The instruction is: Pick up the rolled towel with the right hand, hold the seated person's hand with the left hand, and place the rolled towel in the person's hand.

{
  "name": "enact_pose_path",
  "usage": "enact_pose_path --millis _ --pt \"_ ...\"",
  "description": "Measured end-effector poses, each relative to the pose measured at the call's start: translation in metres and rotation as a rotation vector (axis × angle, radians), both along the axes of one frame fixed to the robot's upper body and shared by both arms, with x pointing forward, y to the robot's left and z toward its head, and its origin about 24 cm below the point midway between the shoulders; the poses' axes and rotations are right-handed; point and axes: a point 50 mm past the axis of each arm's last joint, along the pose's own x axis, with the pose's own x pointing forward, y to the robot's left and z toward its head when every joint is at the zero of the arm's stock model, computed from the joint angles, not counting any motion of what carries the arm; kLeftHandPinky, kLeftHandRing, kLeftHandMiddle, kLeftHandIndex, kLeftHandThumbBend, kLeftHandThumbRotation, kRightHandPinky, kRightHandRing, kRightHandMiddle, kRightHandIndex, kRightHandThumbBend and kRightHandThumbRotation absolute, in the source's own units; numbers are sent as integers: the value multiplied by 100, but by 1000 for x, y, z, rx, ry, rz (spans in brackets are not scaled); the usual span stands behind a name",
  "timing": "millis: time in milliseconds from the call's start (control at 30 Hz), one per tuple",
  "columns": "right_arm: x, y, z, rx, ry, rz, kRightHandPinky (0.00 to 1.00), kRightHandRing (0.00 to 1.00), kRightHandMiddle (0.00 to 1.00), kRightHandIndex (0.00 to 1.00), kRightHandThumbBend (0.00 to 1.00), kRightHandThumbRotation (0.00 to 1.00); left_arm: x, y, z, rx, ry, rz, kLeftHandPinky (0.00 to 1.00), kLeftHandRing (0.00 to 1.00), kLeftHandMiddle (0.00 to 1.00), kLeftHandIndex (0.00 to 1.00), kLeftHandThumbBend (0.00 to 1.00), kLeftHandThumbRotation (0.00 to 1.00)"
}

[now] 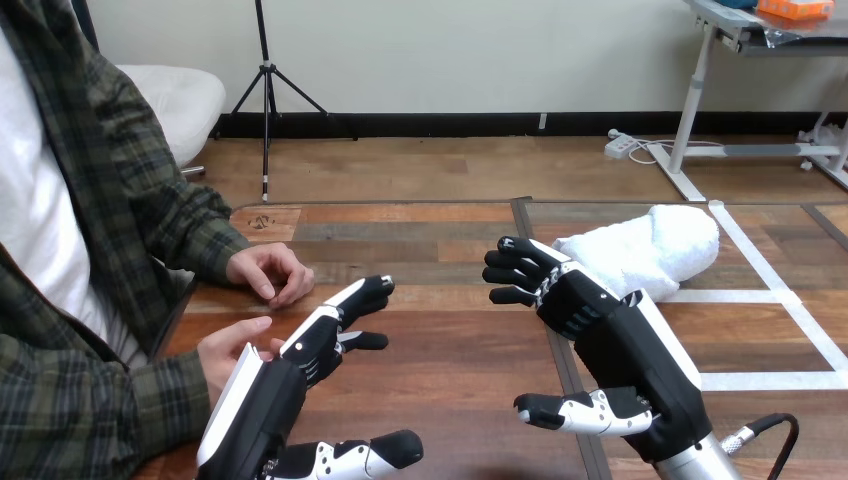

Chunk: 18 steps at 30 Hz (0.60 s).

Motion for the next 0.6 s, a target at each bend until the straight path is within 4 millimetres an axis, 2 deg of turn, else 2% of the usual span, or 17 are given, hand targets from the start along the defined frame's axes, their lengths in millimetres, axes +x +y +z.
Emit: enact_pose_path --millis 600 --pt "4 -17 9 -99 -30 -6 80 86 87 87 100 39 0 -3 0 -18 -1 4 77 89 89 87 100 50"
